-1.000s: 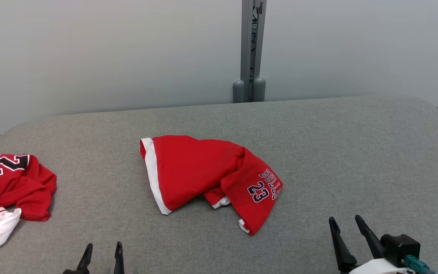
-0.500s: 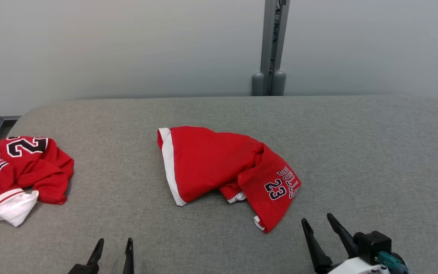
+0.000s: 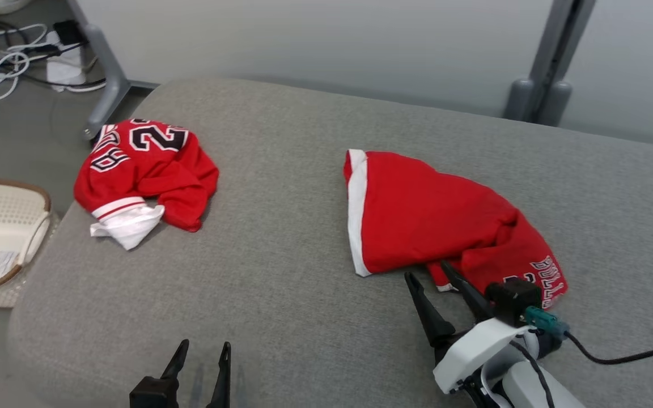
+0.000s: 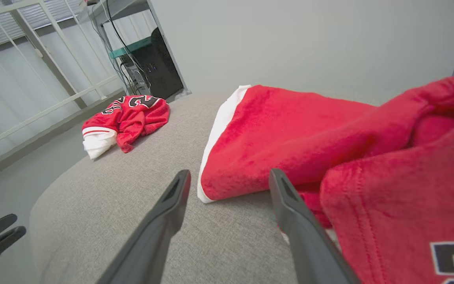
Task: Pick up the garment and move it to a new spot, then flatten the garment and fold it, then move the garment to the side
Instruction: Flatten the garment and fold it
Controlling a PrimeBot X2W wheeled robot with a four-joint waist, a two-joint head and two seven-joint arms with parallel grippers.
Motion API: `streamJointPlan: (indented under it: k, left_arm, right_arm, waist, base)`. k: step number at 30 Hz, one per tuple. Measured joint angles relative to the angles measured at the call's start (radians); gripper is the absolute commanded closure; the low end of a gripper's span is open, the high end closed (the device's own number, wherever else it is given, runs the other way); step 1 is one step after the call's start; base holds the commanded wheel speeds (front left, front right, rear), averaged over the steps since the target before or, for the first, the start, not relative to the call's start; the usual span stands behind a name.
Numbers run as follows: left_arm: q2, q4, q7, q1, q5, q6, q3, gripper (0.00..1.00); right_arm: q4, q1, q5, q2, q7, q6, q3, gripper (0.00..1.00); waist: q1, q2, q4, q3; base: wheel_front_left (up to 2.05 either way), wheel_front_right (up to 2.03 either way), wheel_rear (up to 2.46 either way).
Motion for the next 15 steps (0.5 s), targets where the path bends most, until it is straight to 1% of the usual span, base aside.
streamJointPlan:
  k: [3, 7, 10, 15]
  left_arm:
    - [0.0, 0.0, 0.0, -0.001, -0.011, 0.003, -0.013, 0.0]
    - [0.0, 0.001, 0.0, -0.001, -0.027, 0.011, -0.028, 0.0]
    - [0.0, -0.005, 0.0, -0.004, -0.035, 0.017, -0.044, 0.0]
    - [0.0, -0.009, 0.0, -0.038, -0.047, 0.024, -0.065, 0.0]
  right_arm:
    - [0.063, -0.017, 0.099, 0.001, 0.0, 0.0, -0.011, 0.0]
    - [0.128, -0.049, 0.139, 0.0, 0.0, 0.0, -0.012, 0.0]
    - [0.144, -0.062, 0.166, 0.0, 0.0, 0.0, -0.019, 0.0]
    - [0.155, -0.119, 0.205, 0.0, 0.0, 0.0, -0.068, 0.0]
  waist:
    - [0.0, 0.0, 0.057, 0.025]
    - [0.0, 0.0, 0.114, 0.061]
    - [0.0, 0.0, 0.139, 0.091]
    - [0.0, 0.0, 0.16, 0.132]
  base:
    - [0.0, 0.0, 0.0]
    - [0.0, 0.0, 0.0]
    - [0.0, 0.0, 0.0]
    - [0.0, 0.0, 0.0]
